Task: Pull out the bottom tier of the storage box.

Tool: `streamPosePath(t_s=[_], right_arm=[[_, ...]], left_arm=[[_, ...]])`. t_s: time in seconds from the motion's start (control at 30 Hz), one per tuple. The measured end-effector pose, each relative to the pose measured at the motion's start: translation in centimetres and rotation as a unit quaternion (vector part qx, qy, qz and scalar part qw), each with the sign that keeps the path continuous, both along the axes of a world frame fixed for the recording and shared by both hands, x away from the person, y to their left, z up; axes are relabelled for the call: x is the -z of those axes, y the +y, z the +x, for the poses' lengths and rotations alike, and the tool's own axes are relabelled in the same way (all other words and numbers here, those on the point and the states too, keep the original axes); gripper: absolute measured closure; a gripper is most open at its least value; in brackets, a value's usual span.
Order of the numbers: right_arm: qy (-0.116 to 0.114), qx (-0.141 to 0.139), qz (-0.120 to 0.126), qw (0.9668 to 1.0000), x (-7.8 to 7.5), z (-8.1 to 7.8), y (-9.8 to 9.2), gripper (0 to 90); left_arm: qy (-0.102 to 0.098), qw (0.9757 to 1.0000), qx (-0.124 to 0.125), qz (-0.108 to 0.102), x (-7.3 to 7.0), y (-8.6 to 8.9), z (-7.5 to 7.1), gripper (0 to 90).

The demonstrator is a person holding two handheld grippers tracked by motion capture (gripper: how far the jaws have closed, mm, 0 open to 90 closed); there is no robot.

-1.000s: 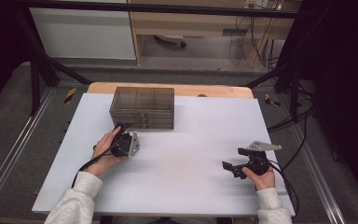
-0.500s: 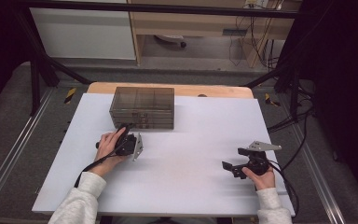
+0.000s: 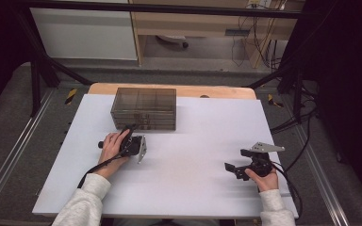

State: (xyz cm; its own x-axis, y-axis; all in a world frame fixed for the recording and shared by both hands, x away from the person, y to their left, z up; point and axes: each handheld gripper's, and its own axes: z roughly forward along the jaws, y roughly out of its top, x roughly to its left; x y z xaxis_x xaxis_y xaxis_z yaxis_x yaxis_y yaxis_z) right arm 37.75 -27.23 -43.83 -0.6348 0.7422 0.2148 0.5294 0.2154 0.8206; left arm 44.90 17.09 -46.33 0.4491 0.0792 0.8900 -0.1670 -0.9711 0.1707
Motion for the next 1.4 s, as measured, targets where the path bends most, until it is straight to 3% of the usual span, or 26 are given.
streamPosePath(t_s=[0.5, 0.57, 0.93, 1.4], right_arm=[[0.000, -0.001, -0.001, 1.0000, 0.0, 0.0, 0.0, 0.5], [-0.001, -0.001, -0.001, 1.0000, 0.0, 0.0, 0.0, 0.5], [-0.001, -0.001, -0.001, 1.0000, 0.0, 0.0, 0.0, 0.5], [-0.002, 0.000, -0.001, 1.0000, 0.0, 0.0, 0.0, 0.5]], left_arm=[[-0.020, 0.9996, 0.006, 0.016, 0.9, -0.5, 0.3, 54.0], [-0.021, 0.9997, 0.008, 0.008, 1.1, -0.6, 0.4, 54.5], [-0.034, 0.9992, 0.006, 0.021, 1.7, -0.7, 0.8, 58.7], [-0.047, 0.9987, 0.009, 0.020, 2.4, -1.0, 1.1, 64.9]])
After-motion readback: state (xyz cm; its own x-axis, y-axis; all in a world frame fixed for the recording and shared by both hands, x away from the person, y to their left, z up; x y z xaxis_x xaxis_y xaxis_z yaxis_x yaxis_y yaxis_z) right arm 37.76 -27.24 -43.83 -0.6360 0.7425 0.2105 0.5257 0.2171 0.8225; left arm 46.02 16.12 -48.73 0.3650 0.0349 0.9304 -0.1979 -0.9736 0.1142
